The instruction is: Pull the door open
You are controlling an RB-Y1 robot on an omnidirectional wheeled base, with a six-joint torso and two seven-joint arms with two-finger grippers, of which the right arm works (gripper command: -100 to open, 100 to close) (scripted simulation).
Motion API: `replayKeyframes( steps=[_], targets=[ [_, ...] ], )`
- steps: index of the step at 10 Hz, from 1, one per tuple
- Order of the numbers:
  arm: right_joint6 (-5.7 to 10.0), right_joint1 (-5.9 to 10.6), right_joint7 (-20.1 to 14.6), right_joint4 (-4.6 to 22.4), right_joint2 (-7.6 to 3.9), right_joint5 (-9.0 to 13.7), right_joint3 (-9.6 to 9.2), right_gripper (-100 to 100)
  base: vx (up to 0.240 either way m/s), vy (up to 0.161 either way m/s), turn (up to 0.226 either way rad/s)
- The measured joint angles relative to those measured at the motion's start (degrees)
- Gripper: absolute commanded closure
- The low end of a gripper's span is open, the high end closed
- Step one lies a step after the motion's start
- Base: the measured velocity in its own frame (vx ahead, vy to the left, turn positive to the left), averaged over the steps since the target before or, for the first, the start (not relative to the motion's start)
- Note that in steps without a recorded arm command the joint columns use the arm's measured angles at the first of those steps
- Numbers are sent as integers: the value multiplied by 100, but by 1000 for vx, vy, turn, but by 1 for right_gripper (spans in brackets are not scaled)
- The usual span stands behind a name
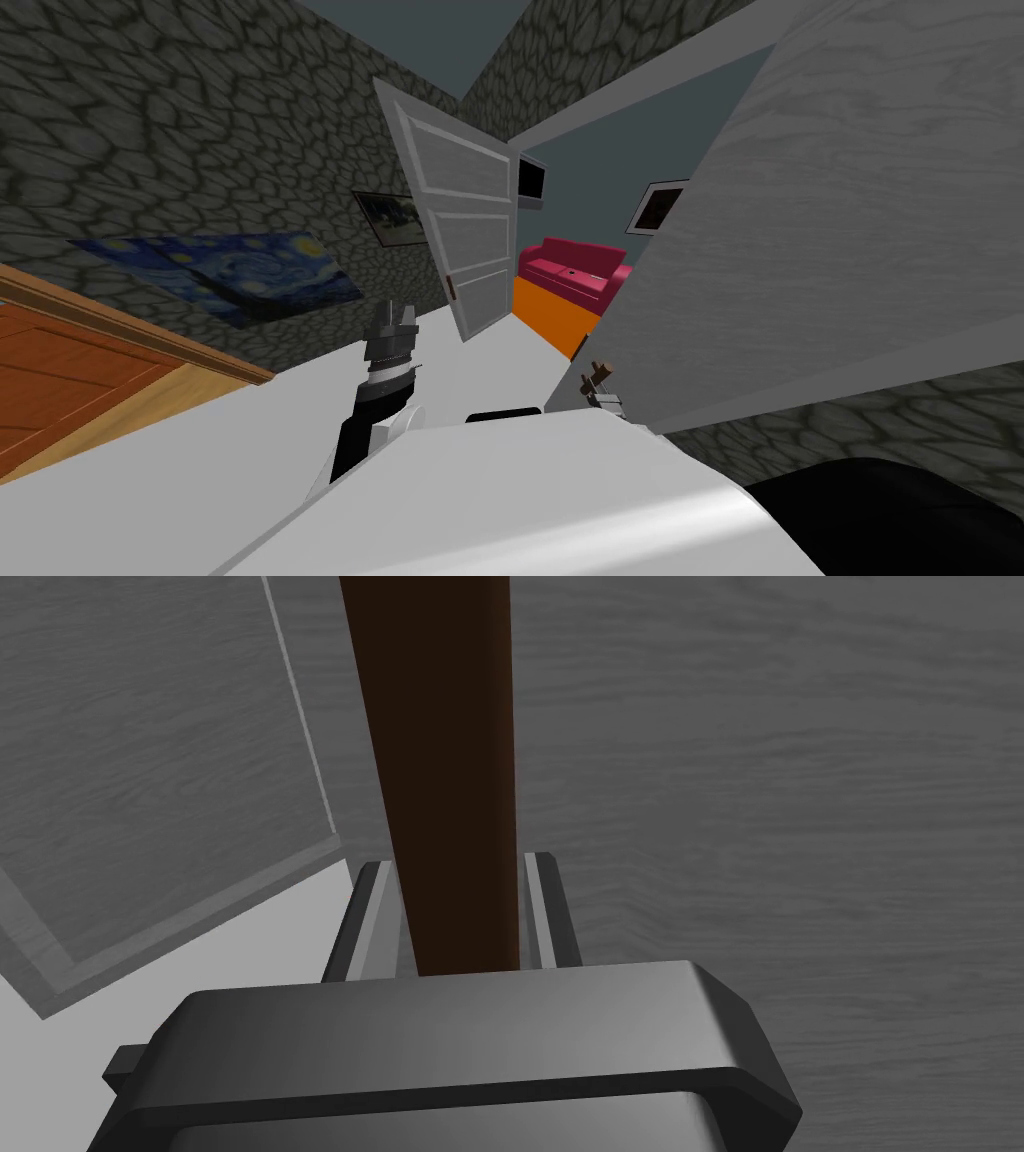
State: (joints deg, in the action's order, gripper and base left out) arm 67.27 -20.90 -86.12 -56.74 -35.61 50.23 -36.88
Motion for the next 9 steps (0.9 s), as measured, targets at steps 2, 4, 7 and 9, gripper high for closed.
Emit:
replayKeyframes(
  steps=[2,4,7,9],
  targets=[
    [18,-7,-40,62,-11,-20,-57,100,-171,-22,133],
    [113,24,-122,120,-61,-50,-123,100,-206,-41,130],
    [255,57,-260,239,-135,-108,-259,100,-220,-27,124],
    [375,86,-374,354,-198,-147,-351,100,-240,-37,117]
  ],
)
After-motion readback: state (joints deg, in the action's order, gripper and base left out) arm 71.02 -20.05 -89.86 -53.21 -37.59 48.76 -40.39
